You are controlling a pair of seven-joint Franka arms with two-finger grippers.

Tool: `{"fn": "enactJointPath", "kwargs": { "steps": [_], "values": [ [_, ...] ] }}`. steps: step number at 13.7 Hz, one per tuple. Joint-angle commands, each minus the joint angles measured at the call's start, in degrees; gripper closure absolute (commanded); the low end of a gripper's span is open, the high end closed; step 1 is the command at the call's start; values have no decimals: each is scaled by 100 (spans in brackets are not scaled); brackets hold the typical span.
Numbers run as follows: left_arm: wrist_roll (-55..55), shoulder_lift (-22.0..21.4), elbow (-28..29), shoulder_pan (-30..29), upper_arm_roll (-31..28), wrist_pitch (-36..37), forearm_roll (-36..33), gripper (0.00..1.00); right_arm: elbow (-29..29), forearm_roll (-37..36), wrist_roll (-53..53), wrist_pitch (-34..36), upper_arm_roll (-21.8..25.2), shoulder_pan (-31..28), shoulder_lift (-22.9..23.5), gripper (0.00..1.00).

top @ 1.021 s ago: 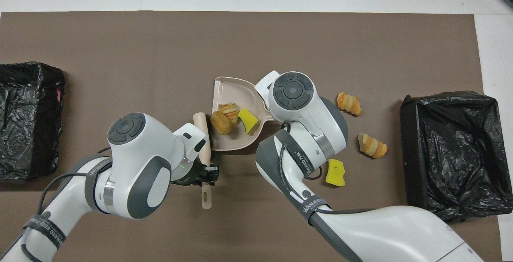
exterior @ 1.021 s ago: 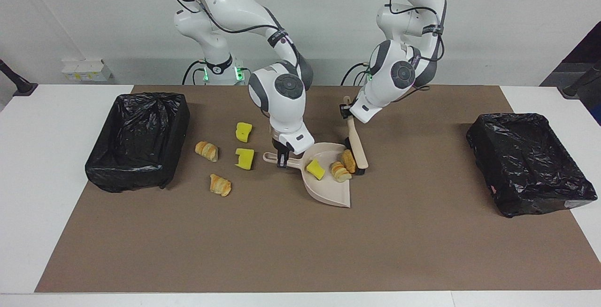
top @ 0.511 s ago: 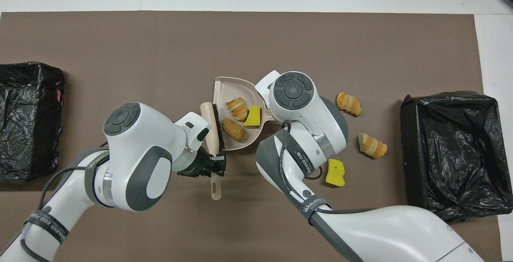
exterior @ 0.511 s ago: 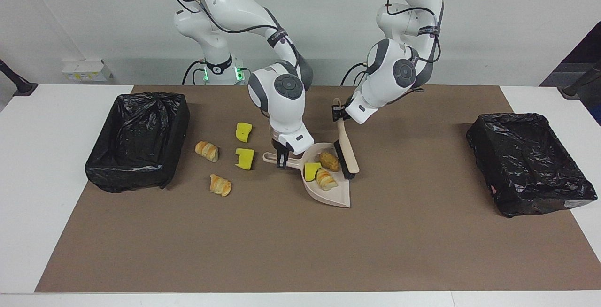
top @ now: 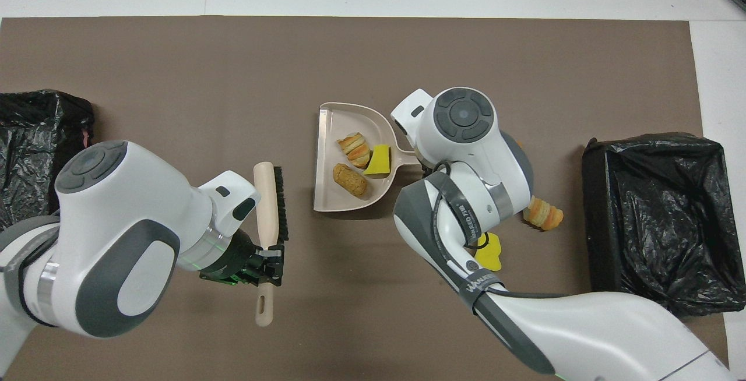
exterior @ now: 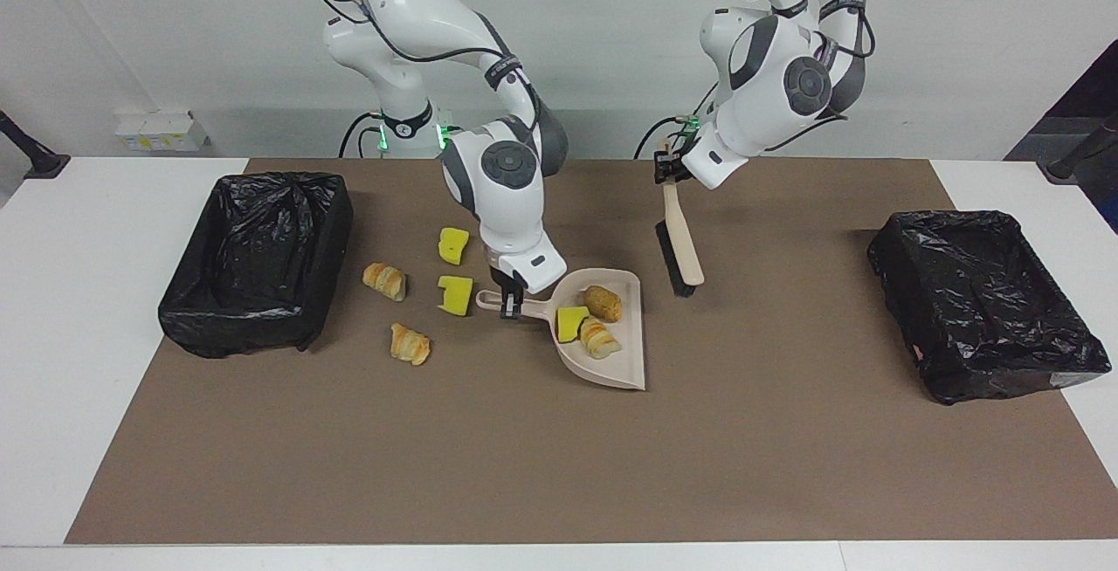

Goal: Sweep and dump trash in bin
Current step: 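Carry the dustpan to the right bin while the left gripper sets down brush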

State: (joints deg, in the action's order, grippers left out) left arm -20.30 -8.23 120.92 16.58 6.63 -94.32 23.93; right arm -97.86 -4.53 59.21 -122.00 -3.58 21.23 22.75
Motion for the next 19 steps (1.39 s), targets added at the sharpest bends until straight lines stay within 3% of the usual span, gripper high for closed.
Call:
{"fn": "enactJointPath", "kwargs": {
  "steps": [1,4,6,9,13,16,19],
  "values": [
    [-272,-538,536,222,101,151,-143,100,-566,320,983,70,-63,-522,-683,100],
    [-901,-795,942,941,250,-339,-143,100,-603,374,1968,659,-63,-1136,-1105,100],
    [-1423,-463,1021,1591,269,-849,-143,100,-603,461,2592,940,-63,-1611,-1351,100],
    [-1398,-215,1425,2085,269,-1562,-212,100,-576,620,3341,1275,-55,-2314,-1650,100],
    [-1328,-223,1803,2139,269,-1624,-292,100,-524,620,3711,1504,-28,-3010,-2055,100],
    [-1328,-249,1996,2122,260,-2193,-292,100,-445,681,4263,1750,33,-3676,-2152,100],
    [-1328,-258,2419,2183,269,-2881,-292,90,-374,717,4871,1742,33,-4424,-2161,100]
  ]
}}
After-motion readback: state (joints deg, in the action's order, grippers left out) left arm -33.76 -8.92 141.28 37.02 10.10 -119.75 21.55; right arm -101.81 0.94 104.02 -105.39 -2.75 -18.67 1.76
